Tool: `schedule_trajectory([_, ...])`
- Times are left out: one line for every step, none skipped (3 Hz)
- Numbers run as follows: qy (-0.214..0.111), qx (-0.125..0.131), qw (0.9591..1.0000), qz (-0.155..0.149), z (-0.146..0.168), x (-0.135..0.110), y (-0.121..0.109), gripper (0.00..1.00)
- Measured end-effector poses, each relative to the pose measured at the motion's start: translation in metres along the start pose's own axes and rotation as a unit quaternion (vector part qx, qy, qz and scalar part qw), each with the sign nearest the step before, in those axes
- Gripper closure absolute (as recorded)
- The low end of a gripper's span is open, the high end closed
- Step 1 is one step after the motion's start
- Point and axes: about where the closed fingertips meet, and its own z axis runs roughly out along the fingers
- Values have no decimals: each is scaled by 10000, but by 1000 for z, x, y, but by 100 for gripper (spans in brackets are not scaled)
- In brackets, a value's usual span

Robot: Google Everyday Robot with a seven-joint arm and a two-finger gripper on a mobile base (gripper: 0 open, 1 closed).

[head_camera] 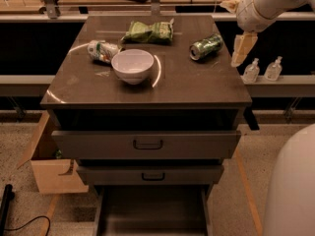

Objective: Place green can into bottom drawer

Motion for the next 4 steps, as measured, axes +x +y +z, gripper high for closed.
schedule_trajectory([-221,148,9992,-284,18,10,-6,0])
schedule_trajectory([-442,149,9971,-602,27,17,-15,0])
schedule_trajectory([-682,166,9933,-921,29,9,-27,0])
schedule_trajectory([-777,223,9920,-965,33,1,-35,0])
